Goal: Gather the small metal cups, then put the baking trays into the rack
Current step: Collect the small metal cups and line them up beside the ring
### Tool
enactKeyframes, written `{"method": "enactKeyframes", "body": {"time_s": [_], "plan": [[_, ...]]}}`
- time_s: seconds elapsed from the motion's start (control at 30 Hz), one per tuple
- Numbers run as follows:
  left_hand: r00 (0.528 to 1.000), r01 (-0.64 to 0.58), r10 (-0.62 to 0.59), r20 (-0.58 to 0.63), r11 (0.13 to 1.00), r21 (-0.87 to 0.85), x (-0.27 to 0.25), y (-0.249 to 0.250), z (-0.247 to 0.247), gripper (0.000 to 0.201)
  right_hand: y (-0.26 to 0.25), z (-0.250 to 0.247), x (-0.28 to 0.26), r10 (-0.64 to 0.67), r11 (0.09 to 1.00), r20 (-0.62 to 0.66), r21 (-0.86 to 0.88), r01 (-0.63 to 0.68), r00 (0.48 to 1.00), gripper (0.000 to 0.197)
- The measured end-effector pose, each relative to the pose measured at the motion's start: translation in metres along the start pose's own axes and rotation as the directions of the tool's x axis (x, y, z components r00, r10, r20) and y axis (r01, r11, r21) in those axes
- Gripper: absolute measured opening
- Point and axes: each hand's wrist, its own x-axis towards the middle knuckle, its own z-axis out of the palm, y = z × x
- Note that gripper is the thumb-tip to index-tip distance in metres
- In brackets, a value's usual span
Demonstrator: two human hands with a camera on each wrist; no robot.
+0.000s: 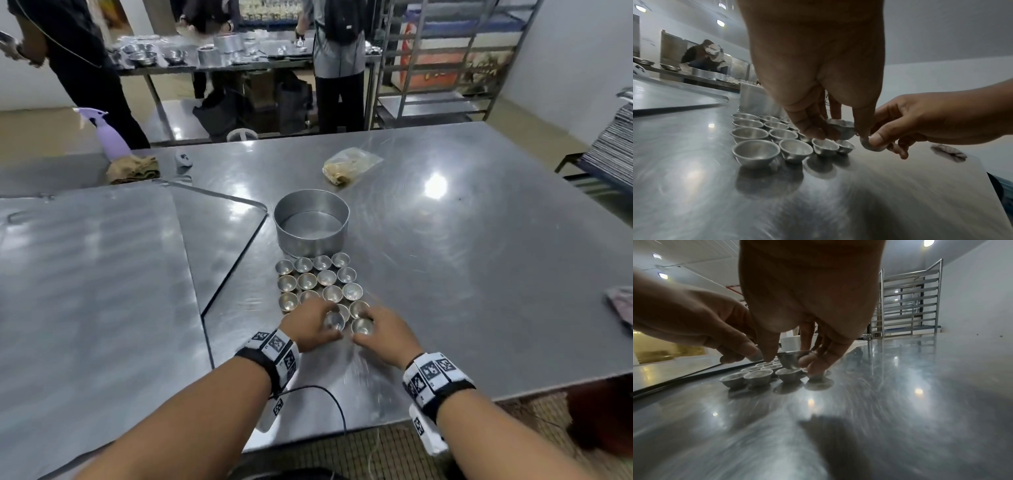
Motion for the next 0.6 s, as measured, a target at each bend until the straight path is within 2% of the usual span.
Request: {"method": "enactKeyframes", "body": {"time_s": [0.17,0.43,0.53,0.6], "plan": [[0.999,-0.029,0.029,0.035,1.000,0.010,0.002,0.004,0.027,0.047,0.018,0.013,-0.011,0.052,0.998,0.032,0.029,-0.053,0.998,0.059],[0.998,0.027,-0.026,0.061,1.000,-0.009,-0.002,0.000,0.050,0.049,0.034,0.025,-0.010,0.051,0.999,0.050,0.007,-0.051,0.997,0.058],[0.998,0.036,-0.036,0.043,0.999,-0.003,-0.002,-0.001,0.054,0.042,0.036,0.028,-0.008,0.040,0.999,0.045,0.020,-0.041,0.998,0.060],[0.998,0.047,-0.047,0.029,0.999,-0.020,-0.001,0.000,0.055,0.027,0.037,0.028,-0.007,0.045,0.999,0.040,0.023,-0.046,0.998,0.060]]}}
